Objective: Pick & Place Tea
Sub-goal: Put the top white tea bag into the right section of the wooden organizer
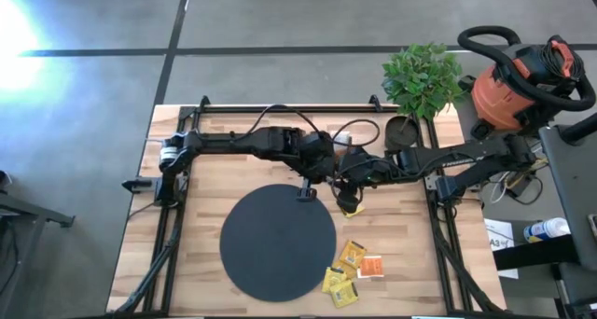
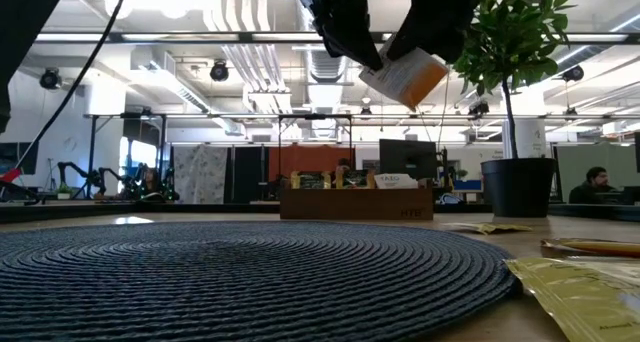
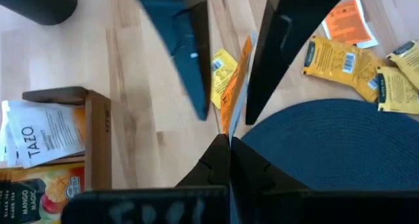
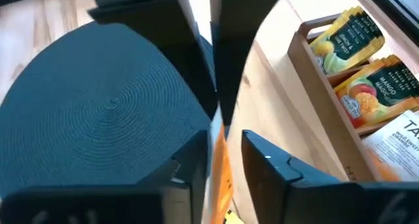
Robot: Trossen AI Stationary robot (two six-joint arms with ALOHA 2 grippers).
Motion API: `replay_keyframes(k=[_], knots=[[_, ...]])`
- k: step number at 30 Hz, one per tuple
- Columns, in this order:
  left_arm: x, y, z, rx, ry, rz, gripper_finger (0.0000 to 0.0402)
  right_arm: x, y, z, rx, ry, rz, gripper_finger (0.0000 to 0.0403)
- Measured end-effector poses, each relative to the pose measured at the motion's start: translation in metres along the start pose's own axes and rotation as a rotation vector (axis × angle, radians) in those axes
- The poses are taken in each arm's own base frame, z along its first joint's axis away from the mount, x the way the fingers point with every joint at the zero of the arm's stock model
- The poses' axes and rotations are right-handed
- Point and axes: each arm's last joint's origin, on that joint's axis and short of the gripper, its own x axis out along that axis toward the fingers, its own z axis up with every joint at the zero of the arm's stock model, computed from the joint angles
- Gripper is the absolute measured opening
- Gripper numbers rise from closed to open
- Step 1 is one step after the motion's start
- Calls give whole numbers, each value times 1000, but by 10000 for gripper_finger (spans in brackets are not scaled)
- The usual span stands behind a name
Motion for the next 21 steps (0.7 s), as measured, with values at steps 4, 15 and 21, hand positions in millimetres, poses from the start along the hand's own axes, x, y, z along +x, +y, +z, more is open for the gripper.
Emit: replay_keyframes(k=[4, 15, 21], knots=[[2, 0, -3, -4, 23, -4, 0, -1, 0, 2, 3, -10, 5, 62], [3, -1, -4, -5, 25, -5, 0, 0, 1, 2, 24, -8, 12, 21], [3, 1, -3, -3, 25, 61, 1, 0, 0, 3, 65, -17, -1, 9]])
